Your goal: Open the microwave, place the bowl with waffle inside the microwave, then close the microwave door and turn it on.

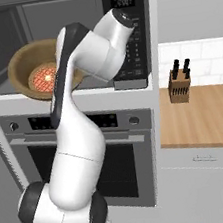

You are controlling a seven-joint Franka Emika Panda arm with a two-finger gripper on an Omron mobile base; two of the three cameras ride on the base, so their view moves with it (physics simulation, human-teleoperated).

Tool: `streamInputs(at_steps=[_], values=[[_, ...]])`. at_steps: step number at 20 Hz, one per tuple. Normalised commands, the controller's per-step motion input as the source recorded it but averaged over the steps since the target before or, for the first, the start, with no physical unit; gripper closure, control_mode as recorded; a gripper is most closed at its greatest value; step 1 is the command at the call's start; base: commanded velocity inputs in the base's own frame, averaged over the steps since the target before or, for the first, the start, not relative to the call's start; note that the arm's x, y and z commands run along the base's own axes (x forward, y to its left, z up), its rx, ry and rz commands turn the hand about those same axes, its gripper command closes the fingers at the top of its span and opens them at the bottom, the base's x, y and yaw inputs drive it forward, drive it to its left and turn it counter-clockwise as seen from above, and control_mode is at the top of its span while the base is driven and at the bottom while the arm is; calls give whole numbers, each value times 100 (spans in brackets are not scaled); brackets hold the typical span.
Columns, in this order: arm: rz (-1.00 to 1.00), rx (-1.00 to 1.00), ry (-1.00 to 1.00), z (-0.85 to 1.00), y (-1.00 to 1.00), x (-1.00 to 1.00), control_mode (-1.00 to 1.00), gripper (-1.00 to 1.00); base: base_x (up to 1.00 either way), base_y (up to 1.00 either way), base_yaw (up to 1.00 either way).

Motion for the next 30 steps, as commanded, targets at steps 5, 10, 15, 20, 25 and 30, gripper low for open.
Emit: streamInputs(at_steps=[5,10,15,20,25,30], values=[[-44,-5,-1,0,99,21,-100,100,0,0,0],[-38,0,-1,0,71,17,-100,100,0,0,0],[-11,0,0,0,14,57,-100,100,0,0,0],[-8,0,1,0,0,49,-100,100,0,0,0],[-5,1,6,1,0,53,-100,100,0,0,0],[0,6,7,0,0,57,-100,100,0,0,0]])
